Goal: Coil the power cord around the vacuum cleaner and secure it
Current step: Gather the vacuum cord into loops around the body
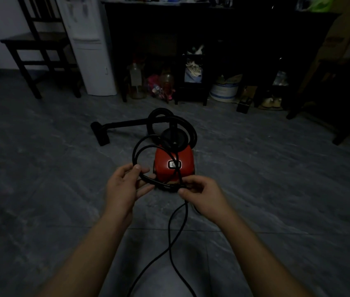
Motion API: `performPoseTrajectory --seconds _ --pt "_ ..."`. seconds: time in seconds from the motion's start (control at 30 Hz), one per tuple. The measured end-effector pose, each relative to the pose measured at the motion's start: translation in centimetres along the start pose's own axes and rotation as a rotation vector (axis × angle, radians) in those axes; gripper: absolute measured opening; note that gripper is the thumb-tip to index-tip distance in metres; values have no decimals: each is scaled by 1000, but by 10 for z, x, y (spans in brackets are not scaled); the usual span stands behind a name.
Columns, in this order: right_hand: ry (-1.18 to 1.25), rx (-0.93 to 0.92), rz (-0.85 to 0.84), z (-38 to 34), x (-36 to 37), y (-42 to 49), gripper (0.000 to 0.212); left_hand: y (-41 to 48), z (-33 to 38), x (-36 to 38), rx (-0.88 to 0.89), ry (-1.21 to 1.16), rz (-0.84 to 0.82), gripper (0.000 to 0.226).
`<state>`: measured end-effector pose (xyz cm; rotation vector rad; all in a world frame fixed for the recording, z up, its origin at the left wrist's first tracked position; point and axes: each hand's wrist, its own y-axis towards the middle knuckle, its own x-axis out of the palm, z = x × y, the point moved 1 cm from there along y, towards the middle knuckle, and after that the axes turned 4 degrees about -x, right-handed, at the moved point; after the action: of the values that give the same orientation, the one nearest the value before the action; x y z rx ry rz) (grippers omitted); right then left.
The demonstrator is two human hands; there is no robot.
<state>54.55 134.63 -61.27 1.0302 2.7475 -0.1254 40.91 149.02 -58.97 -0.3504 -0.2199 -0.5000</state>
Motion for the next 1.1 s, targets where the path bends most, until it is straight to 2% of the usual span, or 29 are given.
performPoseTrajectory --seconds 0.13,0.27,0.47,0.57,0.67,0.83,0.9,1.0,1.1 --pt "53 -55 159 1 -7 3 27 3 -3 3 -6 156 -75 21" --pt "168 -45 246 -1 -18 2 36 3 -6 2 -26 301 -174 17" --pt "210 -25 218 -3 -21 1 30 3 -8 0 -67 477 -293 14" --pt "178 -59 179 -3 -21 2 22 2 -9 -2 -53 575 -294 12" --pt "80 -78 152 -3 -21 2 19 1 -10 -2 41 735 -257 3" --pt "-285 -98 61 1 -20 -1 20 4 -8 -7 263 877 -177 50" --pt "-368 -82 -17 1 -17 -4 21 3 -7 -6 384 966 -182 60" --pt "-329 -51 -54 -1 -14 -8 26 -6 -9 1 502 1085 -296 56" --pt "-210 -24 -57 -5 -11 -10 36 -14 -10 7 532 1111 -360 39"
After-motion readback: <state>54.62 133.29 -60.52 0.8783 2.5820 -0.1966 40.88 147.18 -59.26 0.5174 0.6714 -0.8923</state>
